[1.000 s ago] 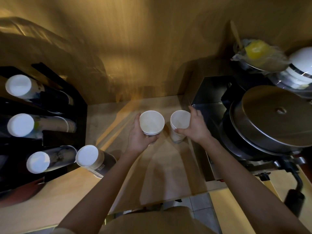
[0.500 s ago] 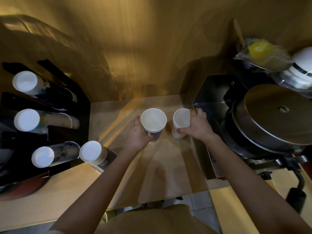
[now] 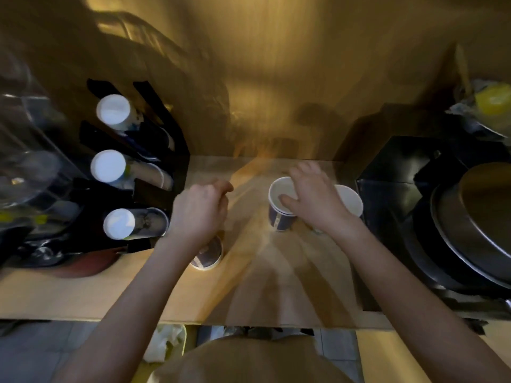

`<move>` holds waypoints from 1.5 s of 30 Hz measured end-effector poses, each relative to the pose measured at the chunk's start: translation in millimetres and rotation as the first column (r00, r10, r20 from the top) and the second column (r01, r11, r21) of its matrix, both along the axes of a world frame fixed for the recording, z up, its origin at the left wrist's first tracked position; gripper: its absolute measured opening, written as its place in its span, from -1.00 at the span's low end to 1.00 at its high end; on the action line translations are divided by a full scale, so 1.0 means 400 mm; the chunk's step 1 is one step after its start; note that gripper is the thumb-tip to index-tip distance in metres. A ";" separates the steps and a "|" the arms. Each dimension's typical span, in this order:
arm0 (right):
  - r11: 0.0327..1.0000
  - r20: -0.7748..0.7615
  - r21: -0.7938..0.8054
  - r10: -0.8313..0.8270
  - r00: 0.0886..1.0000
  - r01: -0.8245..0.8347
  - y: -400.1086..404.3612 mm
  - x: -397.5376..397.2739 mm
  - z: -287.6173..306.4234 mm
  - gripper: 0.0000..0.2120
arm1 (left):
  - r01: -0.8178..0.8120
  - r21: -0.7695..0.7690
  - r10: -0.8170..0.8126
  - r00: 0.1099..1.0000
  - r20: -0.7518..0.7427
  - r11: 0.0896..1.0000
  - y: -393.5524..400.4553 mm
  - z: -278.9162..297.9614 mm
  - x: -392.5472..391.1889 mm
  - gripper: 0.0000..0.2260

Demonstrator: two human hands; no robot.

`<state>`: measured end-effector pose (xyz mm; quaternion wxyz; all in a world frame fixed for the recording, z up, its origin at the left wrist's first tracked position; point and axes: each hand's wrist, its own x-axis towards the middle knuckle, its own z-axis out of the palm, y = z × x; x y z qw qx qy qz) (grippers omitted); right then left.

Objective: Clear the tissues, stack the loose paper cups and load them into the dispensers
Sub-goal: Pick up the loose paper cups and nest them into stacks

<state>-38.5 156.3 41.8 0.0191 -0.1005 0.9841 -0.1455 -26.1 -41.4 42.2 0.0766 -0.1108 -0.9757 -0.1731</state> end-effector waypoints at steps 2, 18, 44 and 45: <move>0.990 -0.019 -0.010 0.144 0.989 -0.144 -0.063 -0.001 -0.003 -0.58 | -0.010 0.020 0.011 0.998 -0.066 1.000 -0.052 -0.012 0.028 -0.73; 0.922 0.307 -0.302 0.336 0.890 -0.244 -0.337 0.033 -0.164 -0.23 | -0.545 0.380 0.240 0.755 0.610 0.748 -0.158 -0.348 0.118 -0.28; -0.356 0.718 -0.646 0.018 0.696 0.675 -0.132 -0.068 -0.042 -0.69 | -0.154 0.942 -0.036 0.984 0.172 0.300 -0.116 -0.022 0.006 -0.02; -0.387 0.725 -0.619 0.053 0.687 0.683 -0.139 -0.061 -0.043 -0.67 | -0.128 0.943 -0.018 0.990 0.140 0.306 -0.110 -0.008 0.002 -0.06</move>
